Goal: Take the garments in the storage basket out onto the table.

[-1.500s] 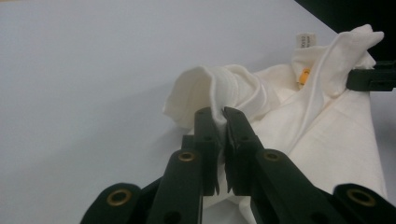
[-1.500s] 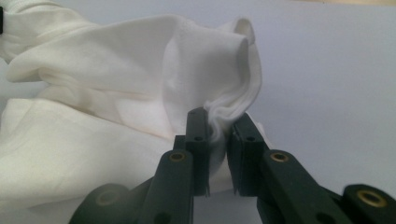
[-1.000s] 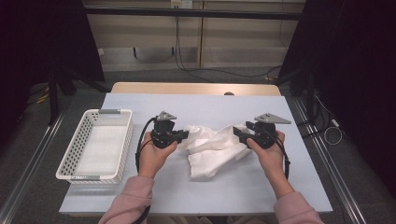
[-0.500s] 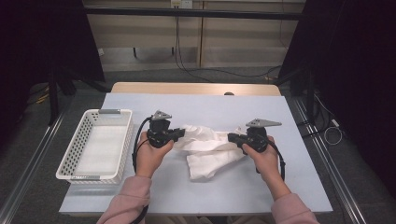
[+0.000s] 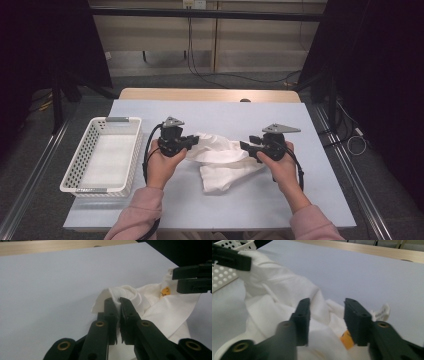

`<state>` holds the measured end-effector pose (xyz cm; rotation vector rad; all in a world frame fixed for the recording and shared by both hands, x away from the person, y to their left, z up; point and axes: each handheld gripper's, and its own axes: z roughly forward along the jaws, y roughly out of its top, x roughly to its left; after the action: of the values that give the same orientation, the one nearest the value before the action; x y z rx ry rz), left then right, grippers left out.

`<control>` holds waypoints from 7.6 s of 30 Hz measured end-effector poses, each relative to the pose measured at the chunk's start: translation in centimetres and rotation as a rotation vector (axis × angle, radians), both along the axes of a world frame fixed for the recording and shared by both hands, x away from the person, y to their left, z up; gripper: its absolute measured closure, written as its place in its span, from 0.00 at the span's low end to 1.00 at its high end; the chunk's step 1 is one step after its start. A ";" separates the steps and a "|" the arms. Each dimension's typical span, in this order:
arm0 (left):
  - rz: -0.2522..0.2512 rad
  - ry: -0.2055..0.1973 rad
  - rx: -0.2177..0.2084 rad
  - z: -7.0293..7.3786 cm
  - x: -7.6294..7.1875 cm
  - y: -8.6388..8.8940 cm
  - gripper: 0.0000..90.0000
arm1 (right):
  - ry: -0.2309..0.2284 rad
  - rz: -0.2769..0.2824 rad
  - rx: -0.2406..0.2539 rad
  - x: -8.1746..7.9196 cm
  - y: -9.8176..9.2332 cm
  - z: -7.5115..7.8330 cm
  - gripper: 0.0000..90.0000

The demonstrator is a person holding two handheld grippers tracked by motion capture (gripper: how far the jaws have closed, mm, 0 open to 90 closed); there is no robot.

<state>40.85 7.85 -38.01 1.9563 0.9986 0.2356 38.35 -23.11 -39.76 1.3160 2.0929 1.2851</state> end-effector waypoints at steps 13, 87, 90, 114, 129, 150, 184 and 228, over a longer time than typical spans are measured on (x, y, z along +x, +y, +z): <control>0.015 -0.002 -0.067 0.1 0.0 -0.3 0.95 | 0.093 0.109 -0.028 3.5 3.7 -2.1 0.35; -0.089 0.048 -0.075 -1.8 0.4 -4.6 0.91 | 0.016 -0.052 0.113 1.7 1.4 0.2 0.97; -0.081 0.048 -0.064 -1.6 0.7 -4.2 0.91 | 0.023 -0.046 0.129 1.7 1.6 0.2 0.96; 0.007 0.038 -0.075 -1.4 2.0 -1.4 0.92 | 0.003 -0.038 0.106 0.6 -0.7 0.5 0.63; 0.024 0.003 -0.078 0.0 2.6 -0.6 0.92 | 0.236 0.100 -0.021 -0.3 0.1 -4.4 1.00; -0.015 0.016 -0.063 -0.6 1.8 0.2 0.92 | 0.202 0.000 0.001 6.7 -2.1 -3.1 0.99; -0.128 0.044 -0.006 -1.2 0.2 -2.1 0.92 | 0.017 -0.043 -0.012 6.0 -0.3 0.6 0.43; -0.135 0.016 0.012 -2.6 -0.3 -4.5 0.49 | 0.017 -0.029 0.004 -3.3 -2.4 -4.1 0.98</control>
<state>40.57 3.37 -40.57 2.0301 0.8723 0.1509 35.06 -25.48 -43.89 1.3592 2.0760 1.2710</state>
